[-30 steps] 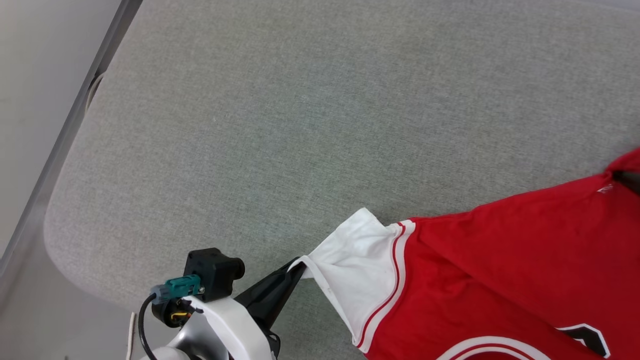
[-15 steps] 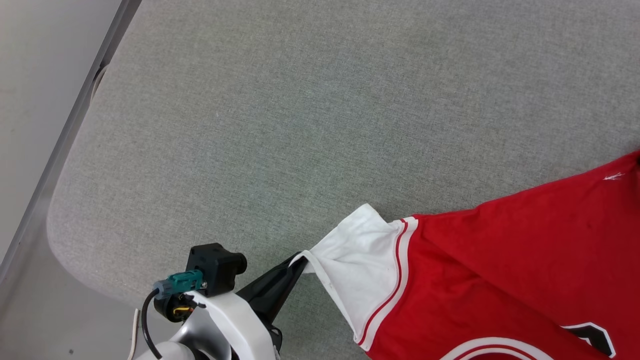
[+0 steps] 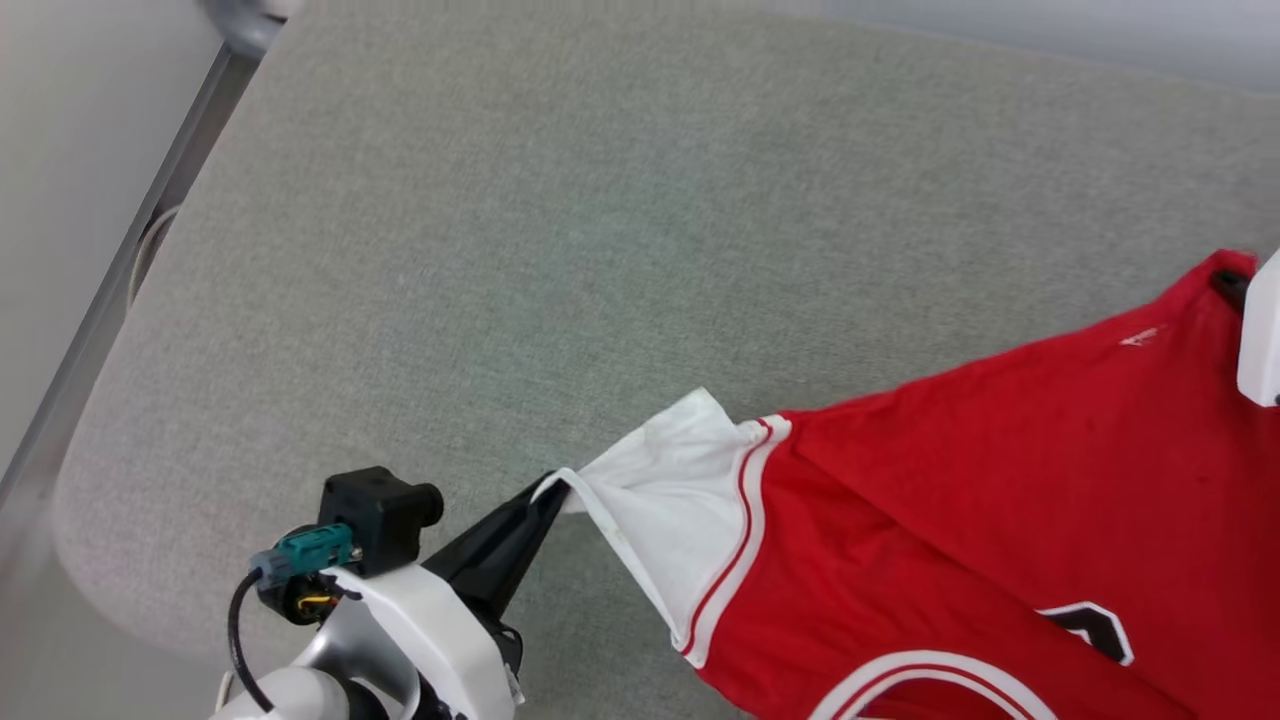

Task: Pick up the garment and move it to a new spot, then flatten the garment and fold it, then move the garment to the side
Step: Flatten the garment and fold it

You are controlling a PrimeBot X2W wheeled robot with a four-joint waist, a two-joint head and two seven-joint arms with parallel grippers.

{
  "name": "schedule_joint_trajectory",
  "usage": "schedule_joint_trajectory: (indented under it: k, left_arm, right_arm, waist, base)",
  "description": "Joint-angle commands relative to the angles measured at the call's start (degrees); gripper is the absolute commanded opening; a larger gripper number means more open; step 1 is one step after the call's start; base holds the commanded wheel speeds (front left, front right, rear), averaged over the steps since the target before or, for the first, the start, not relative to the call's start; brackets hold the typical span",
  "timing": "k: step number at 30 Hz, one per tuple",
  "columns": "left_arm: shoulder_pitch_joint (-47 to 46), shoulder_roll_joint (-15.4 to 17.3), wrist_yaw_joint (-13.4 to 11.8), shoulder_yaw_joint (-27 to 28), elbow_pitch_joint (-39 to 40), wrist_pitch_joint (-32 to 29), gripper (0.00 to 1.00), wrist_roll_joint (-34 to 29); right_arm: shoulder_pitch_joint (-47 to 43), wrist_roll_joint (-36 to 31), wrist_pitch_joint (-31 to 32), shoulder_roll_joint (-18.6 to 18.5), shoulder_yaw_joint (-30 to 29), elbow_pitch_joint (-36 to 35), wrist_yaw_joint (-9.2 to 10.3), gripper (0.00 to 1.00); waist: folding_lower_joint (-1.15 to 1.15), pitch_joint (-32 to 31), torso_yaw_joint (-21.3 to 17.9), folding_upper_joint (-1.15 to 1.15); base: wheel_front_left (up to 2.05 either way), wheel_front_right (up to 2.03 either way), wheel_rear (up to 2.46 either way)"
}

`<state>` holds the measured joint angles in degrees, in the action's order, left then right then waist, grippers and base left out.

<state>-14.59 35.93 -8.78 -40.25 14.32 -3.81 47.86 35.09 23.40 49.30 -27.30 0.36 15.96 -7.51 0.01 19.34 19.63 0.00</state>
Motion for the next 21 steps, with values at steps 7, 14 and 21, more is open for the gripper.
schedule_joint_trajectory:
  k: [7, 14, 21]
  left_arm:
    - [0.13, 3.34, -2.33, 3.17, 3.01, 0.58, 0.00, -0.70]
    - [0.15, 6.30, -4.03, 6.24, 4.77, 0.92, 0.00, -0.37]
    - [-1.46, 9.27, -7.18, 11.82, 8.05, 3.06, 0.00, -1.33]
  right_arm:
    - [0.92, 3.43, -7.25, -1.37, 2.79, -2.38, 0.04, 0.00]
    - [0.55, 4.87, -10.96, -2.65, 4.74, -6.47, 0.04, 0.00]
    - [0.78, 5.31, -14.82, -2.40, 5.32, -11.99, 0.04, 0.00]
  waist:
    - [-0.01, -7.65, -6.62, 0.00]
    - [-0.01, -11.21, -9.94, 0.00]
    - [-0.01, -14.40, -13.77, 0.00]
  base:
    - [0.00, 0.00, 0.00]
    - [0.00, 0.00, 0.00]
    - [0.00, 0.00, 0.00]
